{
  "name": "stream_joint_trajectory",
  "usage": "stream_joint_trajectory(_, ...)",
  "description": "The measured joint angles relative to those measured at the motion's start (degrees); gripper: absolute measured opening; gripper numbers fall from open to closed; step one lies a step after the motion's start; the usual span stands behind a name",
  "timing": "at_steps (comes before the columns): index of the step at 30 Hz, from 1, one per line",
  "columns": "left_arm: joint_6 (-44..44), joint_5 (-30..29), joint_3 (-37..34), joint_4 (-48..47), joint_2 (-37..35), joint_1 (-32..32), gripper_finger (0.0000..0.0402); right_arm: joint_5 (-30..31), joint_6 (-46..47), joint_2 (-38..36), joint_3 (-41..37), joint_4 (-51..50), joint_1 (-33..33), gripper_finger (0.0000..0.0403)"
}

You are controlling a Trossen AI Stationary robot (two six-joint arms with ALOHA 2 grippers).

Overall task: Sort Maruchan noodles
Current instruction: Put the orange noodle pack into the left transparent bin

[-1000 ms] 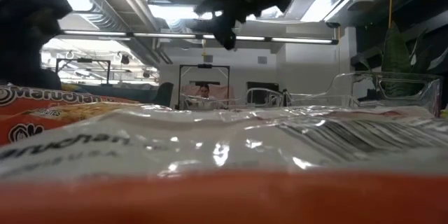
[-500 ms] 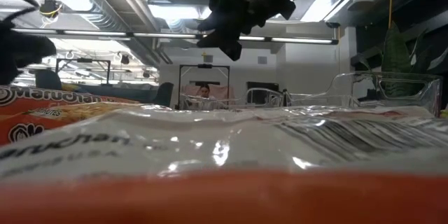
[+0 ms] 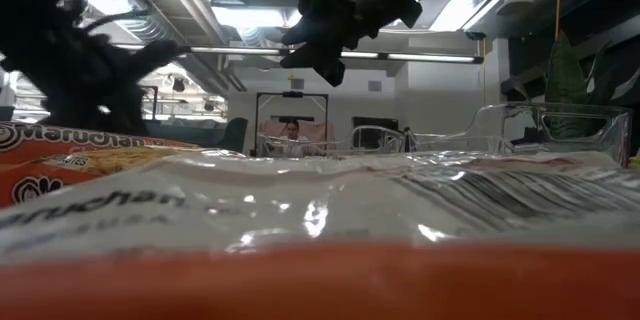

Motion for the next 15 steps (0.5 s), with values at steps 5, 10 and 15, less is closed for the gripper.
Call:
stream_joint_trajectory(5, 10.49, -2.49, 3.25, -0.95, -1.82, 0.89, 0.0, 1.25, -0.17, 0.0, 0.0, 0.0, 0.0, 0.0152)
stream_joint_trajectory(10, 10.81, -6.86, 3.29, -2.28, -1.23, 1.68, 0.0, 4.2, -0.25, 0.0, 0.0, 0.0, -0.02, 0.0152)
stream_joint_trajectory(15, 10.78, -4.99, 2.29, -1.33, 3.18, 3.73, 0.0, 4.74, -0.23, 0.0, 0.0, -0.03, 0.0, 0.0152)
